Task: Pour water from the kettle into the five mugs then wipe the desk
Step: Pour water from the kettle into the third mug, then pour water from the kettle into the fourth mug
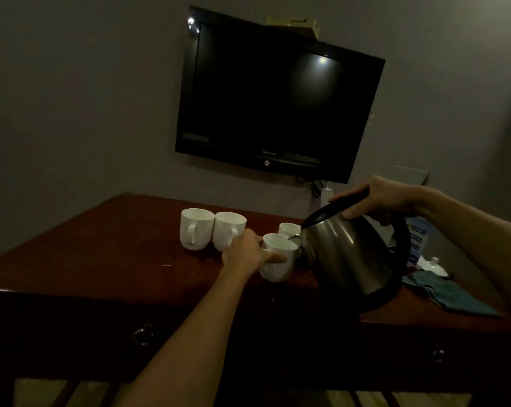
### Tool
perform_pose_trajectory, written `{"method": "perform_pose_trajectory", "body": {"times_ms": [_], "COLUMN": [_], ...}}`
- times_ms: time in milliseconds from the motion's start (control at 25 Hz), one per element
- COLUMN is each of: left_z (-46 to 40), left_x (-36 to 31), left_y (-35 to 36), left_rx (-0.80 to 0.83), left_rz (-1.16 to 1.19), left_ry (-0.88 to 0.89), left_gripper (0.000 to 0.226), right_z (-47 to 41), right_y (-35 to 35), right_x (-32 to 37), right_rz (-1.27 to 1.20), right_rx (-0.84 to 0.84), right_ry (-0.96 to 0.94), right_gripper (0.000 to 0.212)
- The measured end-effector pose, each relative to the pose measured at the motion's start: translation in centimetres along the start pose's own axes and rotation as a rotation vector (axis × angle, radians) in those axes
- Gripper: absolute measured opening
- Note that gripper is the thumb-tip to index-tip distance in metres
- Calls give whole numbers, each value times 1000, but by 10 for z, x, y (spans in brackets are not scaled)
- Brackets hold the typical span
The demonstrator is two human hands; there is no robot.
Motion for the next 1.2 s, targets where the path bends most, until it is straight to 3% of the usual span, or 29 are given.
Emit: {"method": "perform_pose_trajectory", "body": {"times_ms": [440, 760, 880, 1200], "left_z": [7, 19, 23, 27], "left_x": [-2, -13, -20, -22], "left_y": [2, -3, -4, 7], "left_rx": [-66, -164, -189, -124], "left_rz": [-55, -97, -118, -98], "left_ry": [-41, -78, -88, -120], "left_gripper": [62, 56, 55, 51], "right_z": [11, 49, 60, 65], "right_y": [-1, 14, 22, 21], "right_x": [-3, -70, -82, -86], "right_rz": [-88, -497, -565, -558], "right_rx": [-166, -394, -453, -539], "right_ry": [-125, -56, -86, -131], "right_gripper": [46, 64, 60, 61]}}
Point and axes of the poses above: each hand's wrist, its own z-axis away from the middle knuckle, its own y-axis out of the palm, x = y × z, the point moved 9 cm from there along -z, towards the middle knuckle, and after that the axes turned 8 degrees about -x, right-handed, at the moved point
